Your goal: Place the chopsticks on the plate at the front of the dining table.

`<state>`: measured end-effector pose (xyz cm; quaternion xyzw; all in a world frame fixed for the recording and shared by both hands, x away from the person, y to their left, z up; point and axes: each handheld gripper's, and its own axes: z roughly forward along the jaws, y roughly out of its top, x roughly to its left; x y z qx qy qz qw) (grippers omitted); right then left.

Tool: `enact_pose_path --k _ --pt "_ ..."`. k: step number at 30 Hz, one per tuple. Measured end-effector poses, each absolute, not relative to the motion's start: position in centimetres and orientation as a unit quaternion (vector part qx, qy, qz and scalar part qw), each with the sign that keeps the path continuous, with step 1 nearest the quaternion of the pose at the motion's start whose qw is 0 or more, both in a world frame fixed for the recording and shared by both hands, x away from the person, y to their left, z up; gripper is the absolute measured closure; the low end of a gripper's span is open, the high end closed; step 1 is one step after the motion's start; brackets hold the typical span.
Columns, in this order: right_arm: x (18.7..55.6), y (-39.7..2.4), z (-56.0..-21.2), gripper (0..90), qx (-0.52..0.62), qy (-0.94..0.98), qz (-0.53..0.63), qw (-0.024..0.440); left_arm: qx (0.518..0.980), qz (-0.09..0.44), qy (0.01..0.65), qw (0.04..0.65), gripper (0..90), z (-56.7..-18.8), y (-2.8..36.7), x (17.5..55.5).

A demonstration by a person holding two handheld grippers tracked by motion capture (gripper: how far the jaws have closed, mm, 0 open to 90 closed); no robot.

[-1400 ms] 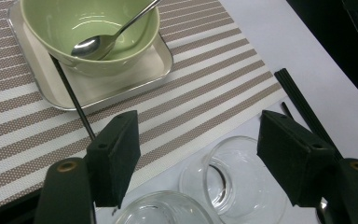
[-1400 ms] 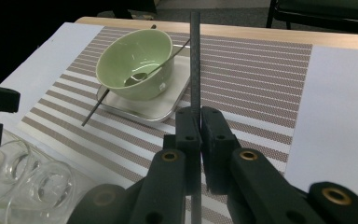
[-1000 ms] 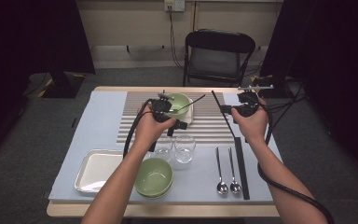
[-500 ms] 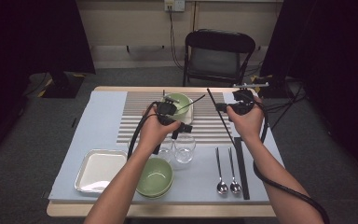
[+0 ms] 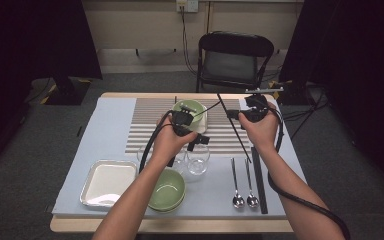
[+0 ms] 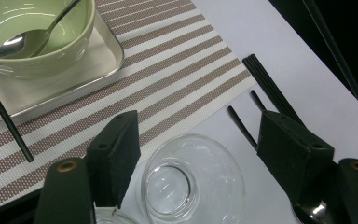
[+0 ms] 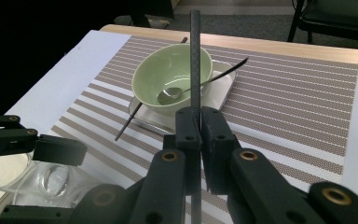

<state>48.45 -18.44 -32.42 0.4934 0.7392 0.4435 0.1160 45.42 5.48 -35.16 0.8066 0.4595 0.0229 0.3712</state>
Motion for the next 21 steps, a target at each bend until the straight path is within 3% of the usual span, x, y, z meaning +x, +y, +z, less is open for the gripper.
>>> enact_pose_path --k 21 --pt "48.5 -16.1 -31.1 86.7 0.482 0.739 0.457 0.115 0.810 0.019 0.449 0.377 29.8 -34.1 4.8 44.8"
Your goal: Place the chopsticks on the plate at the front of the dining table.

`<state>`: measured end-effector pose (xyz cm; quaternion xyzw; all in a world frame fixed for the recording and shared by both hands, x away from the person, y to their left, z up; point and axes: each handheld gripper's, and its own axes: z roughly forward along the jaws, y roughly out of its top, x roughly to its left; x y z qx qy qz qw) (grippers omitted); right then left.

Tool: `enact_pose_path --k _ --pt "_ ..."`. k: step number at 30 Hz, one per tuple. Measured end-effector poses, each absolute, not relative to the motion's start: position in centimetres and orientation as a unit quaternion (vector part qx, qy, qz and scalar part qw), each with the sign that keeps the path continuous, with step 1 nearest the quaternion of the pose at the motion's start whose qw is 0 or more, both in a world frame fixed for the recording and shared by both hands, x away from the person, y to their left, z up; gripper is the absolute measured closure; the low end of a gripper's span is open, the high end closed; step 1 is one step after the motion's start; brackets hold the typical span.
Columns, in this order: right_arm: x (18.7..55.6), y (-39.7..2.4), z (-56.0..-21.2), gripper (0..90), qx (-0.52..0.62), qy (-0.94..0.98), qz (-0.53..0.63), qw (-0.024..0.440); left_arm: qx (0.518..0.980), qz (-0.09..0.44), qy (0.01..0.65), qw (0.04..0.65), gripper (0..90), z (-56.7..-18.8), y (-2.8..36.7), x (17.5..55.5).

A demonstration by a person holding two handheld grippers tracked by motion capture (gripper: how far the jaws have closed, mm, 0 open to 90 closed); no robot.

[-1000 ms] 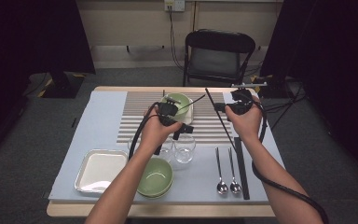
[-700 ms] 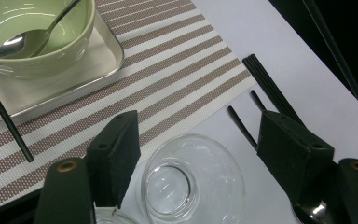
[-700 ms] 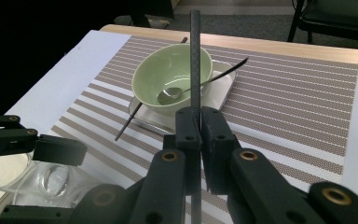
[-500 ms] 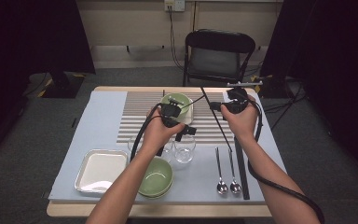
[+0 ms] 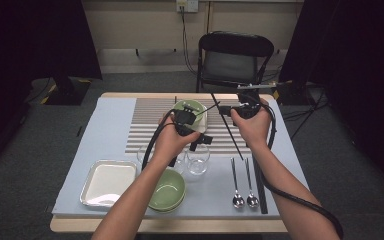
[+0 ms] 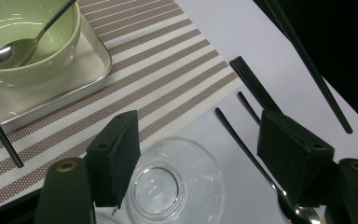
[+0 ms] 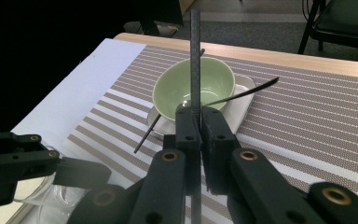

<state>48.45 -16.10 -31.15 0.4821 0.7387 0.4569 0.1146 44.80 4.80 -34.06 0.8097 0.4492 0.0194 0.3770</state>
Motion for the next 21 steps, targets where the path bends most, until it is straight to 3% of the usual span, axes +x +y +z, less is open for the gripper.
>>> enact_pose_path --k 21 --pt "48.2 -13.7 -30.7 86.6 0.473 0.738 0.468 0.108 0.823 0.010 0.425 0.377 25.9 -33.4 3.8 43.6"
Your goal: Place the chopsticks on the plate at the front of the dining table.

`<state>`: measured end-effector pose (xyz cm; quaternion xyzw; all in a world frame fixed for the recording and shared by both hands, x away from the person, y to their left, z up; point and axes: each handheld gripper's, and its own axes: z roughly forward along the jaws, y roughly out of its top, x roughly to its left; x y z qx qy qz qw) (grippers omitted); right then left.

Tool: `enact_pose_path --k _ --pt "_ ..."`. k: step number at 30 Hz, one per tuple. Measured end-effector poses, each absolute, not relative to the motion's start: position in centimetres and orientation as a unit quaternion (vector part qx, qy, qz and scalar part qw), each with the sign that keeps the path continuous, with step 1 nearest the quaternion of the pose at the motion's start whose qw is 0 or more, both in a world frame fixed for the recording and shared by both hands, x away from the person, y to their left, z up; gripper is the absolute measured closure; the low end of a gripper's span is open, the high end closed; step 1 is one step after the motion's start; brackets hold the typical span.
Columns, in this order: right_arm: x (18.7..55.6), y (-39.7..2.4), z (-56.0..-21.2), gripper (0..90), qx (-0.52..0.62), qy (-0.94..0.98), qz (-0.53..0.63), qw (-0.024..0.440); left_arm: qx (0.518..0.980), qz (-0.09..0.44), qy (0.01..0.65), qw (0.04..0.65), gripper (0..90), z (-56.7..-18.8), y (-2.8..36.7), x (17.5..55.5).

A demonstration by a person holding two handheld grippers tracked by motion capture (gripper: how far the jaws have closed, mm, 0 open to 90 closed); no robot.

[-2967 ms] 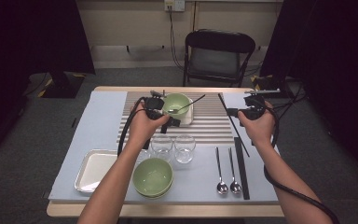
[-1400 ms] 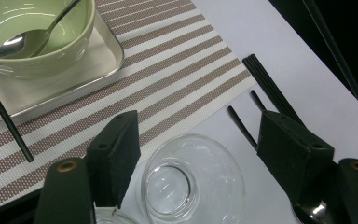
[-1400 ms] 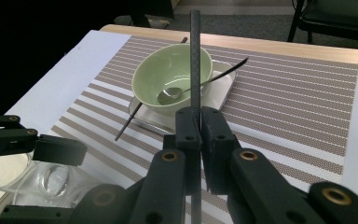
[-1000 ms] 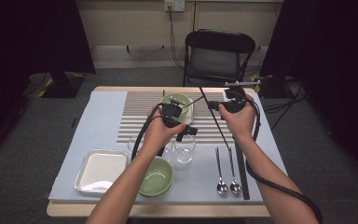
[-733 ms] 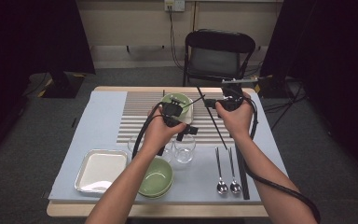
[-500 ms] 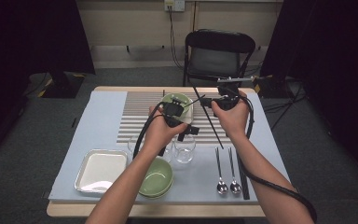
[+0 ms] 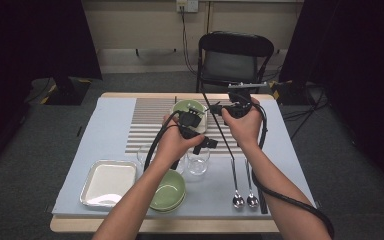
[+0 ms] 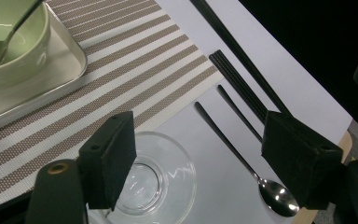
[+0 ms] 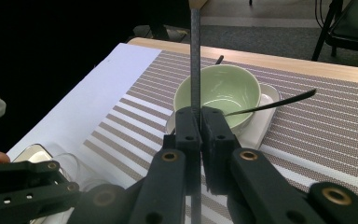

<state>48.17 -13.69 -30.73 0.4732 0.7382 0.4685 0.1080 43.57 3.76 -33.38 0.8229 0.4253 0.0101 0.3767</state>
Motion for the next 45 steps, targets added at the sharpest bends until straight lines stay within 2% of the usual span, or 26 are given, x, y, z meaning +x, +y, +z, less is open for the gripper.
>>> enact_pose_path --k 8,10,16,18,20,34,45 --pt "48.2 -13.3 -30.6 86.6 0.471 0.738 0.471 0.108 0.825 0.000 0.421 0.377 26.2 -33.5 3.3 43.3" --pt "48.1 -13.2 -30.5 86.6 0.471 0.738 0.471 0.108 0.824 -0.009 0.420 0.380 29.2 -33.6 3.2 43.3" --pt "48.1 -12.9 -30.5 86.6 0.471 0.736 0.473 0.109 0.822 -0.020 0.420 0.384 31.0 -33.8 2.8 43.1" --pt "48.1 -12.8 -30.6 86.6 0.471 0.736 0.474 0.108 0.819 -0.024 0.422 0.388 32.9 -33.9 2.8 43.1" --pt "48.0 -12.7 -30.6 86.6 0.473 0.736 0.473 0.106 0.813 -0.022 0.428 0.394 38.6 -33.9 2.8 43.1" --pt "48.0 -12.2 -30.6 86.6 0.474 0.732 0.477 0.106 0.785 -0.050 0.452 0.420 55.3 -34.4 2.4 42.9" --pt "48.0 -12.4 -30.5 86.6 0.485 0.720 0.485 0.104 0.765 -0.067 0.470 0.435 61.6 -34.9 1.8 42.7"
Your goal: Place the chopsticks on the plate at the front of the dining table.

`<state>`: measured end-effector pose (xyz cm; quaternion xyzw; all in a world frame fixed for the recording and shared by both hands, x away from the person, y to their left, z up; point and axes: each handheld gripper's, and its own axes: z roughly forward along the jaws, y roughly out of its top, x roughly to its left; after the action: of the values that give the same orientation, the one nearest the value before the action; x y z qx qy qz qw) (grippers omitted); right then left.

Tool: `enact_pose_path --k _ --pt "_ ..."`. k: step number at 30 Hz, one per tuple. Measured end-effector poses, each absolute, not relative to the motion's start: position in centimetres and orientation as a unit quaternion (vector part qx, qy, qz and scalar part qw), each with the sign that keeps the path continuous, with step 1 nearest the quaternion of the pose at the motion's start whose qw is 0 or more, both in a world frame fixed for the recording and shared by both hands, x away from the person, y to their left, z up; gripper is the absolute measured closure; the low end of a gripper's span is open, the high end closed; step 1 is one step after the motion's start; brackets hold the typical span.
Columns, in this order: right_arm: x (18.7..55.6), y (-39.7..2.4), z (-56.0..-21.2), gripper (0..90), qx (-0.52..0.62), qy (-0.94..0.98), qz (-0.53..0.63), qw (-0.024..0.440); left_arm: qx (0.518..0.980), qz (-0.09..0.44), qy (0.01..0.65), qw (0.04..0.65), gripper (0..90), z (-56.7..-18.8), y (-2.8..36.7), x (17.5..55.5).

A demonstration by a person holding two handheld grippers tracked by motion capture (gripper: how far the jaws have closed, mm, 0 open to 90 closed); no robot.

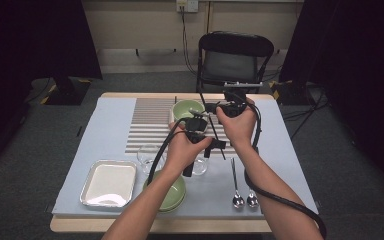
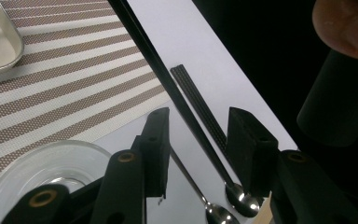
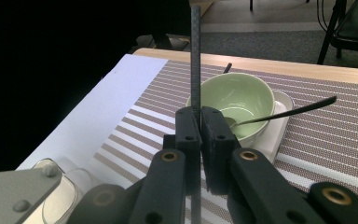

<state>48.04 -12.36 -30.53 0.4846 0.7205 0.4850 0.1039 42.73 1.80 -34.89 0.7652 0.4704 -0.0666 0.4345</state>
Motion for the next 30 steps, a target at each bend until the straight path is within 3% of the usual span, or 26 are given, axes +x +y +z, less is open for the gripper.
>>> enact_pose_path --k 20,30 --pt "48.0 -13.1 -29.9 83.1 0.493 0.706 0.501 0.087 0.762 -0.065 0.519 0.382 86.7 -34.9 3.3 43.3" --pt "48.1 -13.6 -30.4 76.2 0.485 0.716 0.495 0.089 0.768 -0.065 0.514 0.377 86.9 -34.9 3.8 43.3"
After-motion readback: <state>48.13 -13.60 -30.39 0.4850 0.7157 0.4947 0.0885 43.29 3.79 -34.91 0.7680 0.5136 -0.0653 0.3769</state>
